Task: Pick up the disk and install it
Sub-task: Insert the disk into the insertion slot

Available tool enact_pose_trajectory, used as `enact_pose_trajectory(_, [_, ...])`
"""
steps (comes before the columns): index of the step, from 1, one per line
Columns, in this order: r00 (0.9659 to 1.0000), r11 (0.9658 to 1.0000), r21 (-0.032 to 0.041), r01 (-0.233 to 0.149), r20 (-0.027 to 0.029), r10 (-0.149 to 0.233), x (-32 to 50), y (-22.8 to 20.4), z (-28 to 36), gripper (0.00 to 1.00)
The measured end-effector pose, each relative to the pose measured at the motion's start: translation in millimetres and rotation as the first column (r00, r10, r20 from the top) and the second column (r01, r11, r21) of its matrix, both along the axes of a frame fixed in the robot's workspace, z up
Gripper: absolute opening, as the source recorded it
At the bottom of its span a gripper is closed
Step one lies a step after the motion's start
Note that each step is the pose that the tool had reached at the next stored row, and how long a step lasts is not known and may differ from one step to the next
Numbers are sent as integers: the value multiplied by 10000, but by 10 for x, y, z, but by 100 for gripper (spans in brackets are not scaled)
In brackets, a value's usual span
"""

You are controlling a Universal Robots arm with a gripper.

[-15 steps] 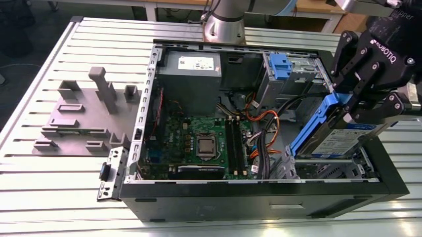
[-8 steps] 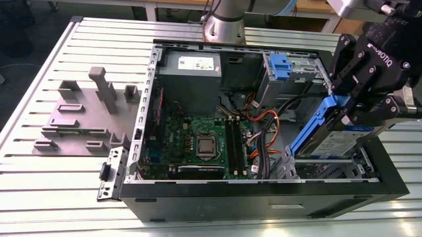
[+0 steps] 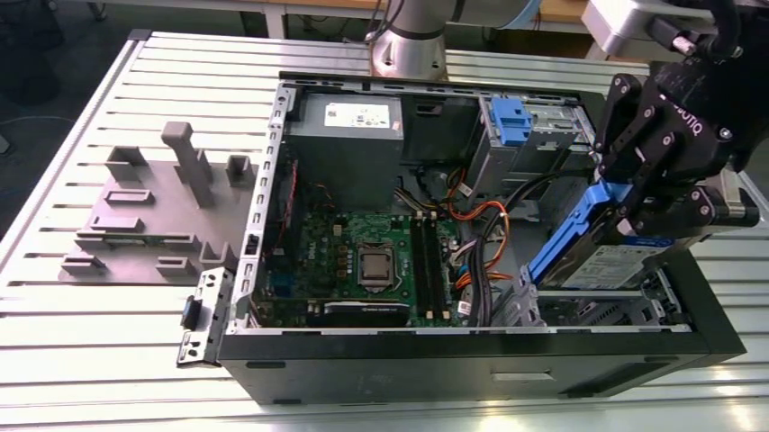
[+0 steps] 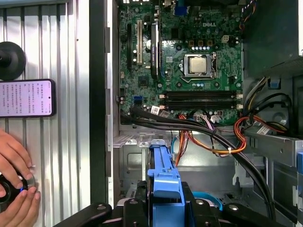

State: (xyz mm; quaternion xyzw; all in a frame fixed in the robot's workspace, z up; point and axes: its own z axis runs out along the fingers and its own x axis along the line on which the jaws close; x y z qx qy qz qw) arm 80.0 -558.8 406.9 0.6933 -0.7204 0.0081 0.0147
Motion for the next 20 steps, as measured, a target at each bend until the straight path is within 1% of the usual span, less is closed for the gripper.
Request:
enact_pose_trajectory(5, [10000, 10000, 2, 0, 5, 0, 0, 0, -11, 38])
enact_pose_trajectory(6, [10000, 10000, 3, 0, 7, 0, 0, 0, -24, 44])
enact_pose_trajectory(12, [10000, 10000, 1, 0, 8, 0, 0, 0, -131, 44])
enact_pose_trajectory(13, [10000, 10000, 0, 0, 8, 0, 0, 0, -150, 43])
enact_pose_trajectory(14, [10000, 10000, 2, 0, 8, 0, 0, 0, -169, 36])
enact_pose_trajectory(15, [10000, 10000, 1, 0, 8, 0, 0, 0, -186, 36])
enact_pose_trajectory(17, [10000, 10000, 0, 0, 8, 0, 0, 0, -221, 24])
enact_pose_trajectory(18, [10000, 10000, 0, 0, 8, 0, 0, 0, -240, 24])
enact_pose_trajectory(20, [10000, 10000, 1, 0, 8, 0, 0, 0, -278, 13])
